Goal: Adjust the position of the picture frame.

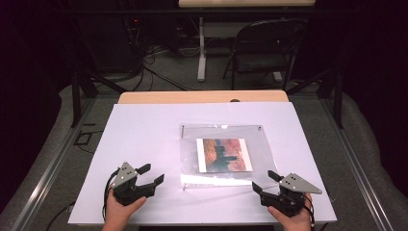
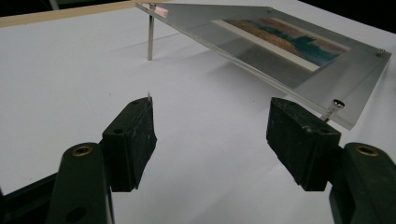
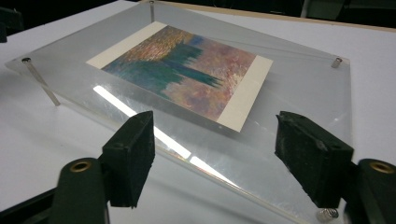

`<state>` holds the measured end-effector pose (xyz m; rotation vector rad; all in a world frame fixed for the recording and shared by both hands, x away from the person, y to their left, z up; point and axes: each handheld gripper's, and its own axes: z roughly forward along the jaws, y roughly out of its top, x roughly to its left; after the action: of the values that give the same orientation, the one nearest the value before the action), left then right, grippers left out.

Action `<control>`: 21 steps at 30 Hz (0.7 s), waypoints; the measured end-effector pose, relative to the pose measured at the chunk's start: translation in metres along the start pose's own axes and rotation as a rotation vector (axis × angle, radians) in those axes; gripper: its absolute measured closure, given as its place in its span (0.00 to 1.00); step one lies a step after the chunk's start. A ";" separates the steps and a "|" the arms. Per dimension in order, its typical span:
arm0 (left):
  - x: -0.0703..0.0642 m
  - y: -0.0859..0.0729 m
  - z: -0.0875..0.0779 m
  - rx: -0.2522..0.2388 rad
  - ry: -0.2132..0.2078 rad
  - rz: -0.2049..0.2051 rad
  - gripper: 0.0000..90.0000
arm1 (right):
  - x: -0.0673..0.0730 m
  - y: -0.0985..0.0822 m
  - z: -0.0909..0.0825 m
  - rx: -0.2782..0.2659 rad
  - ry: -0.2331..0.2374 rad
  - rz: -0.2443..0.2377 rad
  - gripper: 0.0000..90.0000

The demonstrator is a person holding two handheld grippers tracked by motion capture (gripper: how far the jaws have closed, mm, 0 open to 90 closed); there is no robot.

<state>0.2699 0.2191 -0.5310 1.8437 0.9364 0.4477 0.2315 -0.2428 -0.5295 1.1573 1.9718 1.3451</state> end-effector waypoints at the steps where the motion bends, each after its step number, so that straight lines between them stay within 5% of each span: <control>1: 0.000 0.000 0.000 0.000 0.000 0.000 0.37 | 0.000 0.000 0.000 0.000 0.000 0.000 0.32; 9: -0.007 0.005 0.011 0.032 -0.017 0.004 0.41 | 0.007 0.002 -0.001 0.003 0.040 -0.006 0.46; 12: -0.015 0.006 0.020 0.057 -0.063 0.015 0.42 | 0.007 0.002 -0.002 0.006 0.050 -0.007 0.49; 21: -0.026 0.005 0.027 0.130 -0.100 0.052 0.47 | 0.005 0.003 -0.002 0.022 0.065 0.043 0.61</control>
<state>0.2736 0.1818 -0.5360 1.9931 0.8683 0.3302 0.2287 -0.2389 -0.5261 1.1869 2.0233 1.4028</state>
